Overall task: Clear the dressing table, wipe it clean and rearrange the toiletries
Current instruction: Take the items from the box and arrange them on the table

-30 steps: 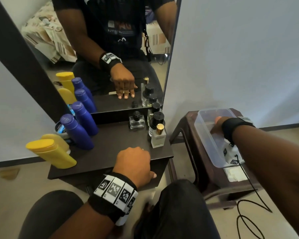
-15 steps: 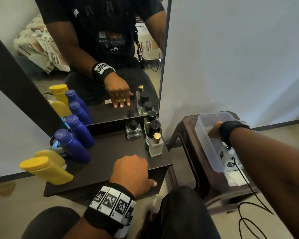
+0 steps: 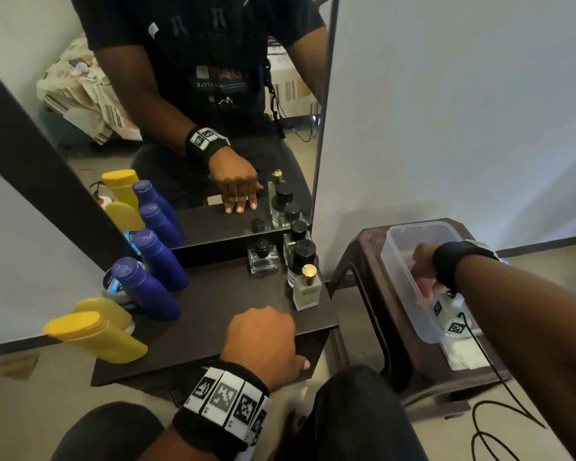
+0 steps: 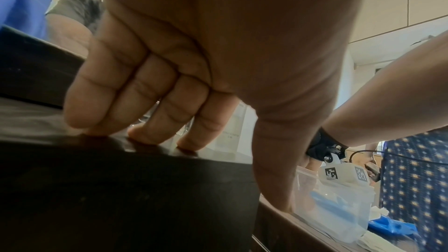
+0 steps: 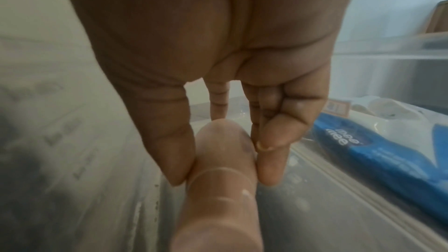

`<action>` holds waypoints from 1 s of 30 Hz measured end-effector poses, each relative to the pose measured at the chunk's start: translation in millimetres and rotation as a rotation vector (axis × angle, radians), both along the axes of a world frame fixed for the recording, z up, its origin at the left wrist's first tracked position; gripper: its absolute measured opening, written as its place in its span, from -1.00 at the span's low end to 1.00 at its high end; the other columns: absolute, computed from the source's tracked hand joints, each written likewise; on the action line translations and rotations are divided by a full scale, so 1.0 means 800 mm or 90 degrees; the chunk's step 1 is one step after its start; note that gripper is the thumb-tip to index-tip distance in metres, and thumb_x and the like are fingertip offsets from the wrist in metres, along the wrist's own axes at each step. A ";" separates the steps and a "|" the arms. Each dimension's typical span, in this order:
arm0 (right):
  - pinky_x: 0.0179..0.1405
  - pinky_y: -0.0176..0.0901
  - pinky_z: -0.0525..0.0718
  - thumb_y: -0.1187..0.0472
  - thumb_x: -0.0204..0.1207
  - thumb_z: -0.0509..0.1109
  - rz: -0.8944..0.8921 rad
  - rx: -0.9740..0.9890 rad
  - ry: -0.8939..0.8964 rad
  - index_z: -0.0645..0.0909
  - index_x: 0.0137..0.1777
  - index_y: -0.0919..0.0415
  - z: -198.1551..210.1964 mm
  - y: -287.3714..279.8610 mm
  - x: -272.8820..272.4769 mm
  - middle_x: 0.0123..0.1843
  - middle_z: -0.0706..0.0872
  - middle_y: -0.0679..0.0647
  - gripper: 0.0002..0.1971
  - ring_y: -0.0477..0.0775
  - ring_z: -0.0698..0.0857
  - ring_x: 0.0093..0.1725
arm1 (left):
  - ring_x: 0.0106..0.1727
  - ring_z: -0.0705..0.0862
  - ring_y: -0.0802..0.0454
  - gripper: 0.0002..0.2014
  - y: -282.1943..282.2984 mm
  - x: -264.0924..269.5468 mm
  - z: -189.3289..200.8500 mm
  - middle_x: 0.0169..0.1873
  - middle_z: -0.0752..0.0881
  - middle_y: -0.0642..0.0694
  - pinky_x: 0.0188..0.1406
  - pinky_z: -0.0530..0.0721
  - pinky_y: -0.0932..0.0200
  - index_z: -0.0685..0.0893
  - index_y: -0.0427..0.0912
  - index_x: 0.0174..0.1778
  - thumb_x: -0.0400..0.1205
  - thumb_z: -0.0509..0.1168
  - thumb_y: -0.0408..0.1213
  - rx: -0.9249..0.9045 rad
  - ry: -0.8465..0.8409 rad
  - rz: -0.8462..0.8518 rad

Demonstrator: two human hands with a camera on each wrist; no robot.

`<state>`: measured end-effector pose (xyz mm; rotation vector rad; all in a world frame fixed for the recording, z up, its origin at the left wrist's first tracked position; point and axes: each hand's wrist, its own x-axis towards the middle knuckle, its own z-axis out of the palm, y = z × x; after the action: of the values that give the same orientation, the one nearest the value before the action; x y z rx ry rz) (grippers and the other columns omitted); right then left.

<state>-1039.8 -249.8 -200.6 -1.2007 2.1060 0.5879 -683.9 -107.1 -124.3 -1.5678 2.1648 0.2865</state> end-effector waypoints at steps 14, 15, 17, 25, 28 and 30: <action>0.05 0.10 0.59 0.21 0.48 0.56 -0.126 -0.664 -0.192 0.32 0.43 0.12 0.172 0.136 0.117 -0.19 0.73 0.14 -0.39 0.28 0.73 -0.05 | 0.57 0.59 -0.06 -0.19 0.039 0.066 -0.045 0.57 0.62 0.01 0.47 0.59 -0.09 0.58 0.19 0.61 0.50 0.30 0.54 -0.052 0.364 0.150; 0.04 0.07 0.55 0.19 0.48 0.55 -0.121 -0.722 -0.220 0.35 0.43 0.11 0.172 0.162 0.138 -0.19 0.71 0.08 -0.41 0.25 0.72 -0.08 | 0.63 0.53 0.04 -0.17 0.051 0.077 -0.055 0.61 0.59 0.07 0.58 0.54 -0.05 0.53 0.21 0.66 0.49 0.36 0.50 -0.062 0.487 0.213; 0.00 0.04 0.56 0.02 0.40 0.54 -0.081 -0.823 -0.253 0.42 0.39 -0.02 0.171 0.210 0.189 -0.08 0.71 0.09 -0.42 0.16 0.68 -0.08 | 0.51 0.62 0.22 -0.21 0.072 0.093 -0.076 0.51 0.69 0.14 0.53 0.62 0.05 0.61 0.19 0.60 0.45 0.46 0.42 -0.151 0.693 0.305; 0.03 0.00 0.86 0.07 0.53 0.58 0.098 -0.700 -0.558 0.48 0.48 -0.18 0.074 0.236 0.368 0.24 0.68 -0.19 -0.44 -0.07 0.80 0.08 | 0.12 0.87 0.09 -0.49 0.089 0.123 -0.107 0.14 0.89 0.11 0.15 0.81 0.10 0.71 0.22 0.37 0.47 0.56 0.07 -0.079 1.147 0.374; -0.07 -0.25 0.80 0.23 0.58 0.58 0.084 -0.670 -0.620 0.52 0.51 -0.07 0.050 0.228 0.402 0.20 0.74 0.01 -0.46 -0.15 0.82 0.00 | 0.28 0.84 -0.05 -0.59 0.090 0.136 -0.112 0.21 0.87 0.06 0.31 0.80 -0.21 0.73 0.30 0.37 0.58 0.51 0.04 -0.140 1.174 0.382; -0.08 -0.26 0.79 0.24 0.56 0.60 0.072 -0.676 -0.649 0.55 0.50 -0.10 0.043 0.223 0.417 0.20 0.75 0.03 -0.45 -0.12 0.83 -0.02 | 0.30 0.83 -0.05 -0.66 0.088 0.144 -0.115 0.22 0.87 0.07 0.31 0.79 -0.24 0.72 0.42 0.35 0.64 0.46 0.10 -0.151 1.171 0.383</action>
<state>-706.4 -71.6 -166.2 -1.6289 1.3539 -1.0701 -568.8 -36.9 -216.6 -2.4430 2.5523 2.5466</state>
